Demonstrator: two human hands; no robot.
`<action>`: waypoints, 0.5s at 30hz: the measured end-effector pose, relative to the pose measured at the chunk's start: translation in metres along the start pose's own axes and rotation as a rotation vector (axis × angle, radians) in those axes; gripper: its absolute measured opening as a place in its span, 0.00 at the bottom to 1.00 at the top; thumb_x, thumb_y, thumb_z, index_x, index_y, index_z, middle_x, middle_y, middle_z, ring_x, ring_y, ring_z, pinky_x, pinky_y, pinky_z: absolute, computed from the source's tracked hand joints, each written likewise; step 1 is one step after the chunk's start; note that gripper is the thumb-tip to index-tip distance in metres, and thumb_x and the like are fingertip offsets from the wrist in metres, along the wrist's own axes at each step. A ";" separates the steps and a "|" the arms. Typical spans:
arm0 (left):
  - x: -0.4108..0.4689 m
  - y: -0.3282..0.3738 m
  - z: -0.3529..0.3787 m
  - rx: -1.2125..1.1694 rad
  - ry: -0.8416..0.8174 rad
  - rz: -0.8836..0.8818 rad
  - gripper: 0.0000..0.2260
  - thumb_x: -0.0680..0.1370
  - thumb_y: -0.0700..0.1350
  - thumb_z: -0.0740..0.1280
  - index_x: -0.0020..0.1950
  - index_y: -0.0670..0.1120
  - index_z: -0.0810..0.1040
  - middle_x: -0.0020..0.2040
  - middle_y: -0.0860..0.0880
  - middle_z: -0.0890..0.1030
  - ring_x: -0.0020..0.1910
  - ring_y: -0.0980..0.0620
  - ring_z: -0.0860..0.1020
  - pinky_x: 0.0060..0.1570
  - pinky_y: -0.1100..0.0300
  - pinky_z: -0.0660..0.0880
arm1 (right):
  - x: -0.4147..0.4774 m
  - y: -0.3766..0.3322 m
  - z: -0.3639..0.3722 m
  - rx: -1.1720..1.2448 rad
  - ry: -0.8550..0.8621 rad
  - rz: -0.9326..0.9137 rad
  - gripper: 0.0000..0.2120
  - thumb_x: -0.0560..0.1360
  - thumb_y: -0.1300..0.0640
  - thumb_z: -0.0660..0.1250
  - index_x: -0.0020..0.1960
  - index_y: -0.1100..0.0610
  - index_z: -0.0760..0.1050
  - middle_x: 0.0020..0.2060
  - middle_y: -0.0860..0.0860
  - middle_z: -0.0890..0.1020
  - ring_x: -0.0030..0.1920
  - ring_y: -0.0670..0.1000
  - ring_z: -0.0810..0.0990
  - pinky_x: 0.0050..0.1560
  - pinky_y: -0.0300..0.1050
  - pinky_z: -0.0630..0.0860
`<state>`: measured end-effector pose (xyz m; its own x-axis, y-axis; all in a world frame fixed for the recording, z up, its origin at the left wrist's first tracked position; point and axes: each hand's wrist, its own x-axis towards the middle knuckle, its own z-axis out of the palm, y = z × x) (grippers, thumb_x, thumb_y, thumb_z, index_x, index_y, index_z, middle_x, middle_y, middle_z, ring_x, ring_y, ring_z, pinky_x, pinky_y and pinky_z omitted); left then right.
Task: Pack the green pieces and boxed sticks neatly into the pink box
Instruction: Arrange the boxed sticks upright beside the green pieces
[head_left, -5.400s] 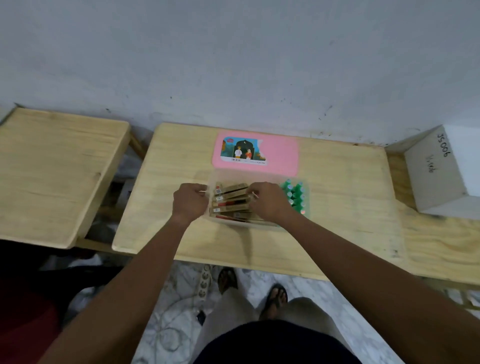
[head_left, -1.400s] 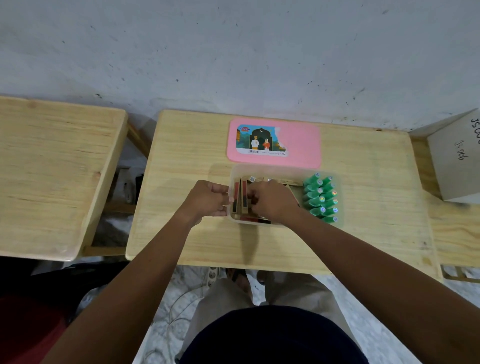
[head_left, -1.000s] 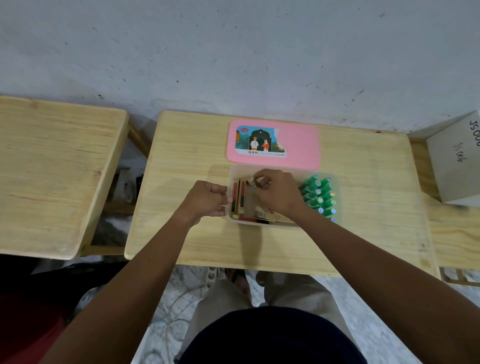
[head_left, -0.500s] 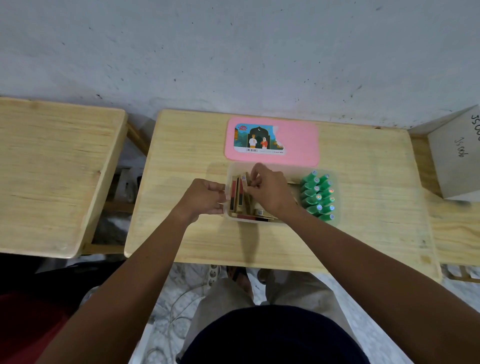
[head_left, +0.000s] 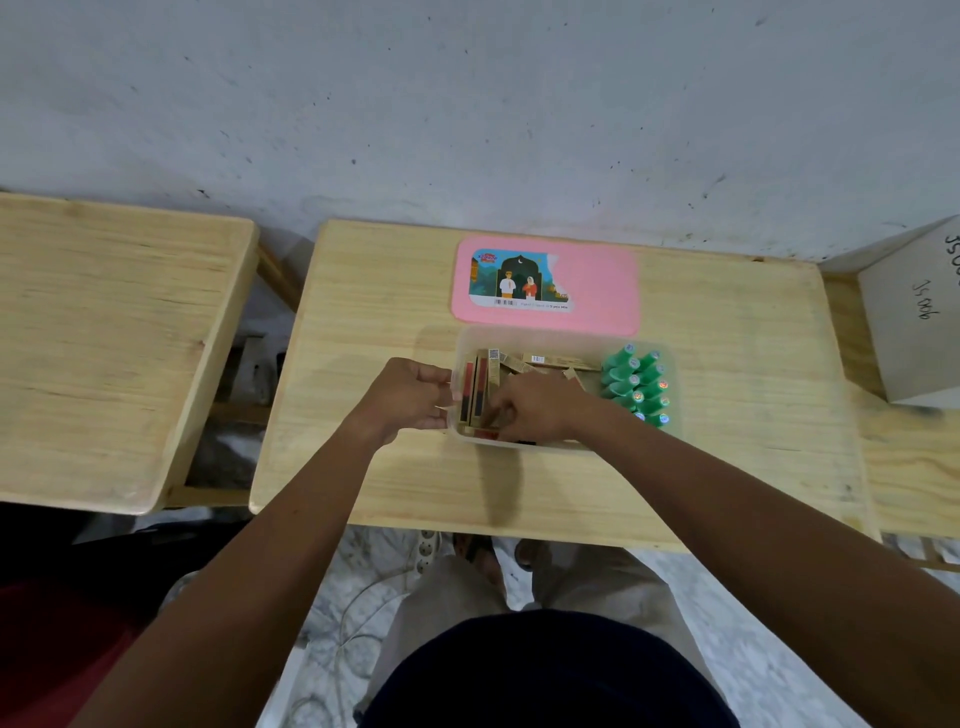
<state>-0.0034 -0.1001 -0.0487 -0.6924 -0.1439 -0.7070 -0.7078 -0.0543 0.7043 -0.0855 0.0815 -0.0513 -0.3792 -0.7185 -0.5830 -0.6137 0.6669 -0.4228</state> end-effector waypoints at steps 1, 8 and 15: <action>0.001 0.000 0.000 -0.002 -0.001 -0.002 0.10 0.73 0.37 0.73 0.54 0.39 0.84 0.51 0.37 0.85 0.44 0.43 0.83 0.50 0.49 0.82 | 0.000 -0.002 0.001 -0.022 -0.017 -0.008 0.12 0.76 0.52 0.68 0.58 0.50 0.82 0.50 0.46 0.83 0.47 0.47 0.77 0.45 0.44 0.73; 0.000 0.001 0.001 0.002 0.001 -0.003 0.11 0.73 0.36 0.73 0.55 0.38 0.83 0.51 0.36 0.84 0.44 0.43 0.83 0.53 0.46 0.81 | 0.011 -0.003 0.002 0.112 -0.110 0.016 0.11 0.77 0.53 0.68 0.55 0.58 0.82 0.43 0.48 0.83 0.44 0.50 0.78 0.45 0.44 0.73; -0.001 0.001 0.001 0.006 -0.002 -0.008 0.10 0.74 0.37 0.73 0.55 0.39 0.84 0.51 0.37 0.84 0.45 0.41 0.84 0.49 0.50 0.82 | -0.001 0.013 -0.008 0.590 0.165 0.096 0.05 0.74 0.55 0.72 0.45 0.57 0.83 0.38 0.50 0.83 0.38 0.45 0.77 0.47 0.45 0.74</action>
<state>-0.0039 -0.0995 -0.0474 -0.6872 -0.1417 -0.7125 -0.7139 -0.0498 0.6985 -0.0988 0.0896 -0.0508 -0.5447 -0.6397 -0.5422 -0.1032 0.6928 -0.7137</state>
